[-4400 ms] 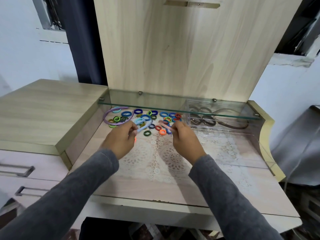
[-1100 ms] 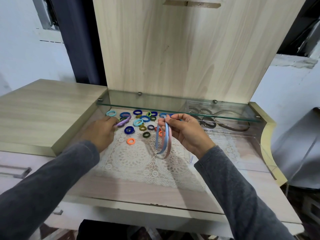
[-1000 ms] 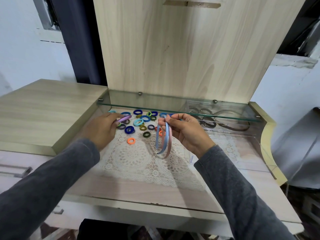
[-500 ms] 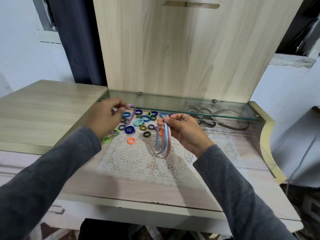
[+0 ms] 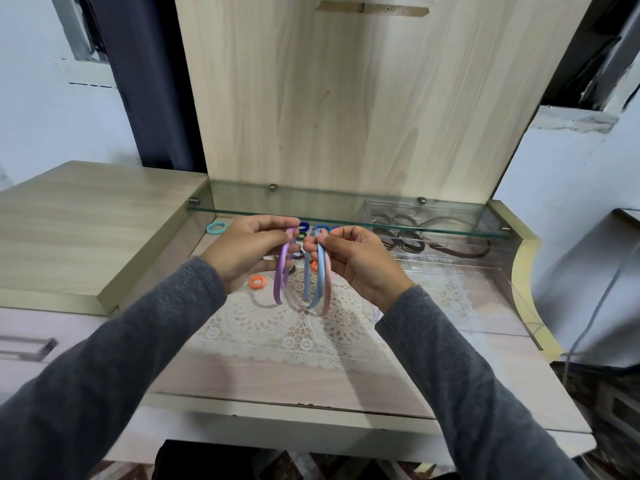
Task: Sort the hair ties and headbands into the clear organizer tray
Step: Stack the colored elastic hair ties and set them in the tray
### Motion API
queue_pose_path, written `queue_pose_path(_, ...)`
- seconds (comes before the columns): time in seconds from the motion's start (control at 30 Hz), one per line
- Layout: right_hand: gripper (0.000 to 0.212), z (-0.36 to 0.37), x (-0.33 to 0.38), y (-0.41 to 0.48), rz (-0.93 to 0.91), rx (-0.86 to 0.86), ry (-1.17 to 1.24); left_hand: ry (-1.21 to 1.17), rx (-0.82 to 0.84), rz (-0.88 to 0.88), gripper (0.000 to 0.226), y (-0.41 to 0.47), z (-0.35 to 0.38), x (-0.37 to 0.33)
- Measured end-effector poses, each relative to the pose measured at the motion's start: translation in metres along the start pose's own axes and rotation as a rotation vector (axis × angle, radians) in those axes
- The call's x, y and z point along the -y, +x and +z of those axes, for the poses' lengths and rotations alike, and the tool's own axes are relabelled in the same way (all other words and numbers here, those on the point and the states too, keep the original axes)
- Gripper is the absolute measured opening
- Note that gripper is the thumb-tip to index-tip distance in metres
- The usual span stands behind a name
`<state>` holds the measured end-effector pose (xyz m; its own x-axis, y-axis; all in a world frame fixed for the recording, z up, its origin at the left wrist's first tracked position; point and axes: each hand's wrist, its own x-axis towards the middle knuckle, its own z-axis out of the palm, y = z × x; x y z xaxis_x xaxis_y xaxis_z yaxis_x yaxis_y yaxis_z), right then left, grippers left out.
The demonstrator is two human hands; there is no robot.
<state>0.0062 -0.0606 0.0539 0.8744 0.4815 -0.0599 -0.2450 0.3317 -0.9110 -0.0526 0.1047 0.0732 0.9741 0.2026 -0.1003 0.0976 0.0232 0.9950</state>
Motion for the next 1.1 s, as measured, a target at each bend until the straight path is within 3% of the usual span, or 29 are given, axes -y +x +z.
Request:
queue_pose_path(0.17,0.023,-0.001,-0.001,0.001,-0.010,0.006,0.000,-0.086,0.052,-0.046,0.028,-0.001,0.010,0.004)
queue_pose_path(0.37,0.009,0.001,0.000,0.002,0.003,-0.004,-0.080,-0.184,0.105,-0.089,0.032,0.002,0.018,0.010)
queue_pose_path(1.1,0.025,0.004,0.024,-0.004,0.050,0.031,-0.266,-0.283,0.161,-0.103,0.042,0.002,0.027,0.006)
